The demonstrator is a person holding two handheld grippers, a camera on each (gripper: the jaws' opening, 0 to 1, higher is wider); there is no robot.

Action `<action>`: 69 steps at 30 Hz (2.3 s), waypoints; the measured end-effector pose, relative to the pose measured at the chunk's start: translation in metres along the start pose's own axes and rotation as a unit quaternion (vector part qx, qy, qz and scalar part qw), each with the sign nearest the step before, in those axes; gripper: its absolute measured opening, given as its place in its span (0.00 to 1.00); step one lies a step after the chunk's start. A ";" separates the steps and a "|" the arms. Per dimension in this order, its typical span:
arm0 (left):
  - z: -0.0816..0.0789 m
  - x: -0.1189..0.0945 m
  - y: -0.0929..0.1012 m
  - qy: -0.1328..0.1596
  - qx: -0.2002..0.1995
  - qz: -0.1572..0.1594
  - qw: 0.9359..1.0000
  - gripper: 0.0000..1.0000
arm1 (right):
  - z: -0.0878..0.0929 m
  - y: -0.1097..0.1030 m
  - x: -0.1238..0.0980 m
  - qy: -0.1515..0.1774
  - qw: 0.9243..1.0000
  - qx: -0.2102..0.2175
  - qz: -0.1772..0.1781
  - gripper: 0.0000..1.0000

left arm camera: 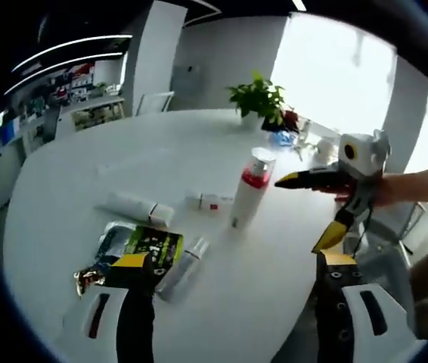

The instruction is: Arrange the skincare products in the storage area until every visible bottle or jar stands upright without overlapping.

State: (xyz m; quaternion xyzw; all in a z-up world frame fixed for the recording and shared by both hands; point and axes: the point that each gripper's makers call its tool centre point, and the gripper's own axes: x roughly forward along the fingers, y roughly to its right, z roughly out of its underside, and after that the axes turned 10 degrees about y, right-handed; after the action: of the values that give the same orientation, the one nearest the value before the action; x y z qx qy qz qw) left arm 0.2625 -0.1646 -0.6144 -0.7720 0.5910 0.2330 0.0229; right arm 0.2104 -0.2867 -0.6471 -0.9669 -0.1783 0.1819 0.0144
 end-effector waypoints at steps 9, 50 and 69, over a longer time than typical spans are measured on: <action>0.019 -0.038 -0.010 0.012 -0.030 -0.033 0.999 0.90 | 0.007 -0.014 -0.008 0.016 0.999 0.019 0.020 0.97; 0.075 -0.136 -0.037 0.018 -0.090 -0.139 0.986 0.97 | -0.001 -0.076 -0.003 0.034 0.996 0.083 0.000 0.84; 0.071 -0.141 -0.043 0.046 -0.105 -0.147 0.982 0.96 | -0.046 -0.069 0.069 -0.002 0.999 0.036 -0.033 0.90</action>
State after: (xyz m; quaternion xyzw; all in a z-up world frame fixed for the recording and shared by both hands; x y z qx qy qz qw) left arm 0.2516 -0.0024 -0.6333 -0.8585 0.4434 0.2525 -0.0513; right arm 0.2633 -0.1962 -0.6217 -0.9590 -0.2036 0.1892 0.0551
